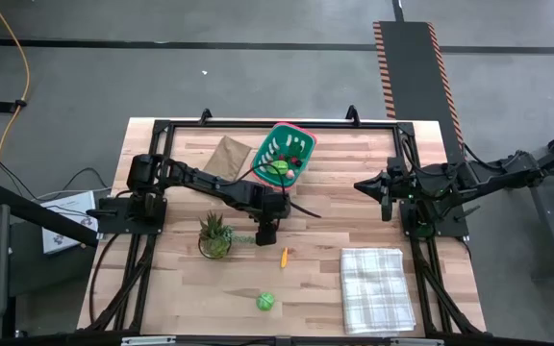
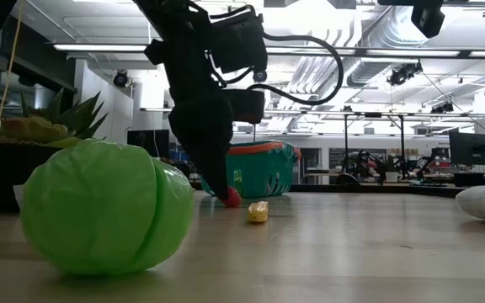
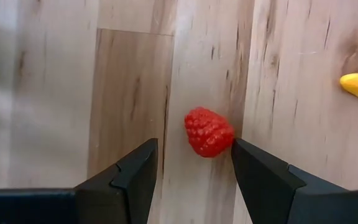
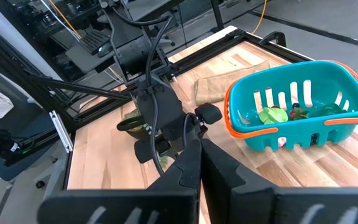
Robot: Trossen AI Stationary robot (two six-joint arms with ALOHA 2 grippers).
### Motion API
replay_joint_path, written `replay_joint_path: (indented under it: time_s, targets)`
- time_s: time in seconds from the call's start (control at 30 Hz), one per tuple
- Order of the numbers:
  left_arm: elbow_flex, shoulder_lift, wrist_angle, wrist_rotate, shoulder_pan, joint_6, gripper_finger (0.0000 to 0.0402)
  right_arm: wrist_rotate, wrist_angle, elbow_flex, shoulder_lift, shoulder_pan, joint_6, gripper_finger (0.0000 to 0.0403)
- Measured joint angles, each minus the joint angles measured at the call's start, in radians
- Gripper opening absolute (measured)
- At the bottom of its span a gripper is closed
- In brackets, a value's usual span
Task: Pick and placing Produce into tupperware
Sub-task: Put the red raspberry in the green basket
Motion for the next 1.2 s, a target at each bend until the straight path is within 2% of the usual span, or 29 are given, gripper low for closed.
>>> replay_joint_path:
  time_s: [0.17,0.33,0.93,1.2]
  targets:
    - [0.000,0.000,0.001,0.003,0.000,0.001,0.0193,0.000,0.000,0.000,0.000,0.000,-0.003,0.0001]
    - [0.000,0.000,0.029,0.061,0.000,0.001,0.0193,0.000,0.000,0.000,0.000,0.000,-0.004,0.0001]
    - [0.000,0.006,0.049,0.057,0.000,0.000,0.0193,0.000,0.000,0.000,0.000,0.000,-0.004,0.0001]
    - [0.000,0.013,0.054,0.056,0.000,-0.003,0.0151,0.000,0.000,0.000,0.000,0.000,0.000,0.0001]
